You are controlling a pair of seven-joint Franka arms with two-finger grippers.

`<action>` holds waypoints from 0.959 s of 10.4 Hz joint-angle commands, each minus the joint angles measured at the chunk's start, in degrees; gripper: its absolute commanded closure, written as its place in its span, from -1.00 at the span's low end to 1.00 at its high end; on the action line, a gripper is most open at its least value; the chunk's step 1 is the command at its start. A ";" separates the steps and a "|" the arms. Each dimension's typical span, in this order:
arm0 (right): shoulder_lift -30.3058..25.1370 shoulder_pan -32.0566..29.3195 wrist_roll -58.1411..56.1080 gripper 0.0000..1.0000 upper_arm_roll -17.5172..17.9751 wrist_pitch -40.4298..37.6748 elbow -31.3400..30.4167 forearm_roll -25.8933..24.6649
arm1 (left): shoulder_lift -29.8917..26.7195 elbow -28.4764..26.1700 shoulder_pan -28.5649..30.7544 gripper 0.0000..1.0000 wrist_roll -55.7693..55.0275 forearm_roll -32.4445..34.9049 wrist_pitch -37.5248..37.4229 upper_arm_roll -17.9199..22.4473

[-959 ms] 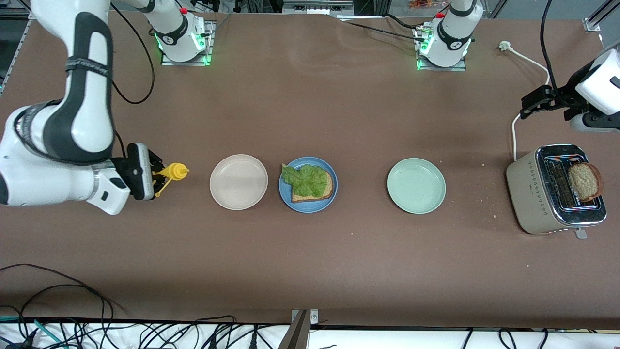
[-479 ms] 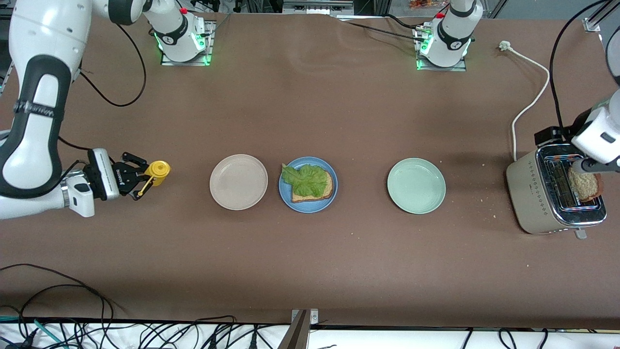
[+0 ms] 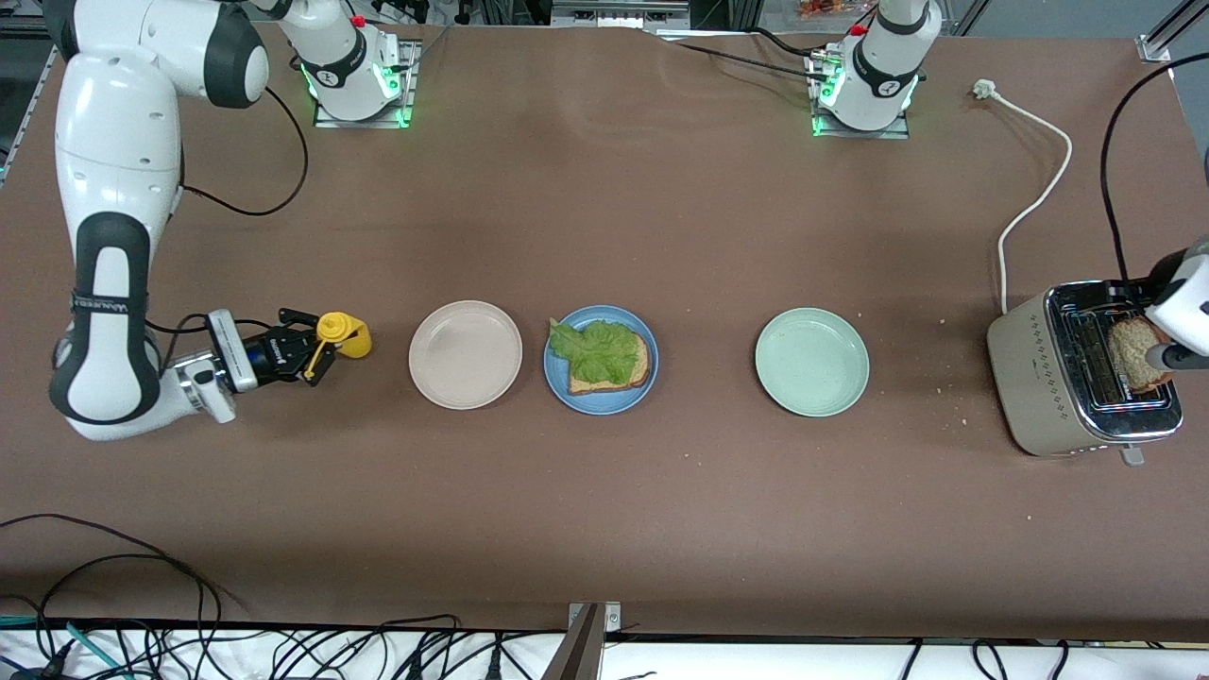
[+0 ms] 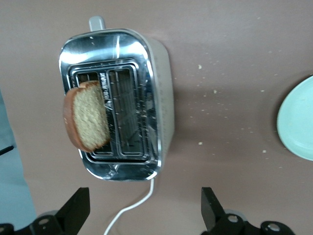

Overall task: Make sandwich in blue plate with both arms
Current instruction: 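Carry the yellow bottle back and set it down with the right gripper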

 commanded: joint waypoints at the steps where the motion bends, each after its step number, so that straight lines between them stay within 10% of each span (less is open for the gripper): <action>1: 3.18 -3.65 -3.61 0.84 4.16 -2.00 1.26 1.64 | 3.67 3.83 6.35 -1.00 7.47 -1.77 1.91 -0.56; 6: 5.82 -3.56 -4.33 0.79 4.25 -0.60 1.35 1.90 | 5.69 4.10 10.31 -1.00 10.29 -1.41 5.17 -0.56; 8: 6.61 -3.65 -4.25 -0.13 4.25 -0.59 1.26 1.90 | 7.35 4.19 11.45 -1.00 10.29 -1.41 5.52 -0.47; 9: 6.96 -3.65 -4.16 -0.99 4.34 -0.59 1.35 1.99 | 8.32 4.10 13.29 -1.00 10.29 -1.41 8.74 -0.56; 10: 6.79 -3.65 -3.72 -1.00 4.25 -0.68 1.52 1.90 | 9.89 3.93 14.26 -1.00 10.29 -1.50 10.69 -0.56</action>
